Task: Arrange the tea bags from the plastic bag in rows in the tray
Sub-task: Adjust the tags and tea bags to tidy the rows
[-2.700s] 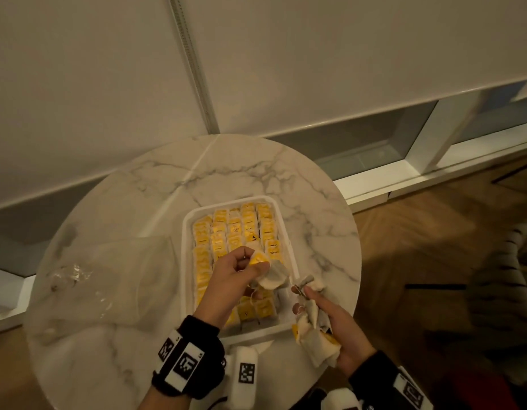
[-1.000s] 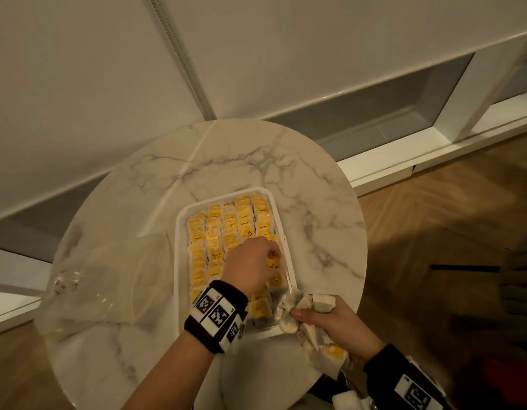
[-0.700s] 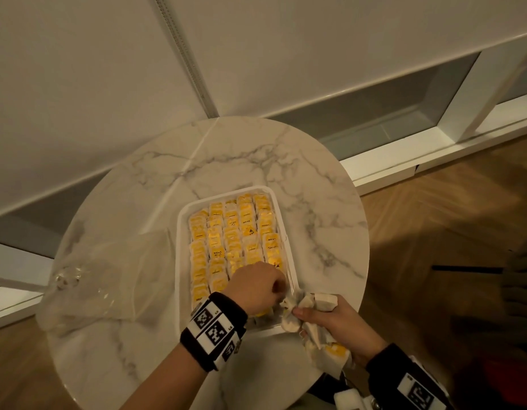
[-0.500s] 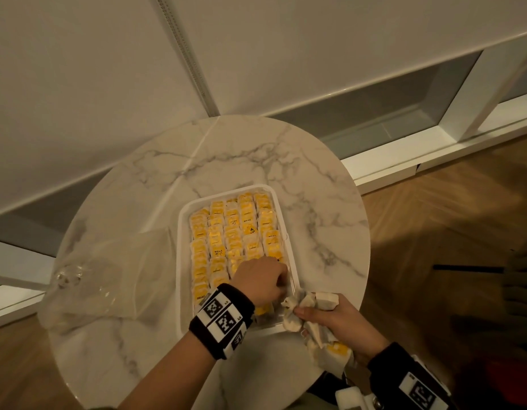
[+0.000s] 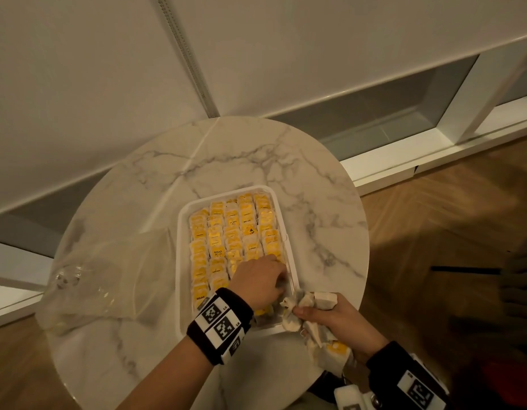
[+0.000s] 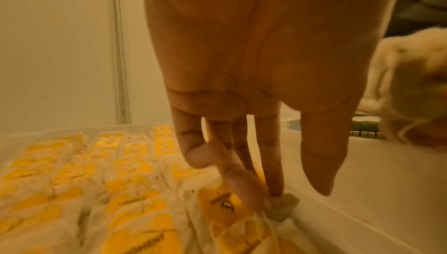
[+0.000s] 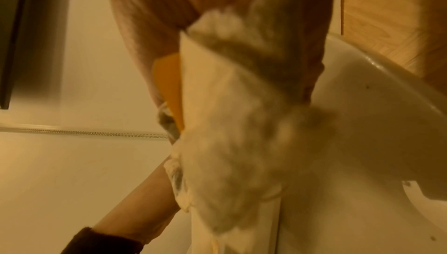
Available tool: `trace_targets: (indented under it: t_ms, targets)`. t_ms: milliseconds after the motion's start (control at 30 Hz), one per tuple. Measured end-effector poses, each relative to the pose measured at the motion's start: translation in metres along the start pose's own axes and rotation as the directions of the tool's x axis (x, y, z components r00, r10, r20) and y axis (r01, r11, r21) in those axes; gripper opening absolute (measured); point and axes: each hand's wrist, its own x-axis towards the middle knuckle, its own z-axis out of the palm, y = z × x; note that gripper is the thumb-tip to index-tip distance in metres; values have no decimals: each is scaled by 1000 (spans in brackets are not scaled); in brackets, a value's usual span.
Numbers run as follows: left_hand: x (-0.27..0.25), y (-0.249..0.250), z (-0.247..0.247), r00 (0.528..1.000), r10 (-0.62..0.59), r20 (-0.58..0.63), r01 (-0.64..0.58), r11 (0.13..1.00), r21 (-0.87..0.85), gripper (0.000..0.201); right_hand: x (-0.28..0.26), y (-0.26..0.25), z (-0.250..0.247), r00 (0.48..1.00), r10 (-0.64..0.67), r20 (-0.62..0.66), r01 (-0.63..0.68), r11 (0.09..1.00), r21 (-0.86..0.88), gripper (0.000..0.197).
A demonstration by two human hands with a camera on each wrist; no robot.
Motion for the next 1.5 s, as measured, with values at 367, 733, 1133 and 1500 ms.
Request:
trace_targets:
  t_ms: [367,733,1133,1500]
  targets:
    - [-43,-7,-17,991,-60,-124,-47,701,-712,22,-4,-5,7,997,-4,-73,10,996,88,10]
    - [-67,4,14,982,-155,-105,-53,305,-951,39,2,-10,12,991,29,-127,-13,992,125,25]
    - [-59,-25,-5,927,-324,-190,-43,412,-910,24,4,-7,6,993,9,-118,-10,1000,-11,46]
    - [-33,-26,2,979,-155,-130,-11,599,-801,20,7,-2,3,991,-52,-121,39,994,-107,33]
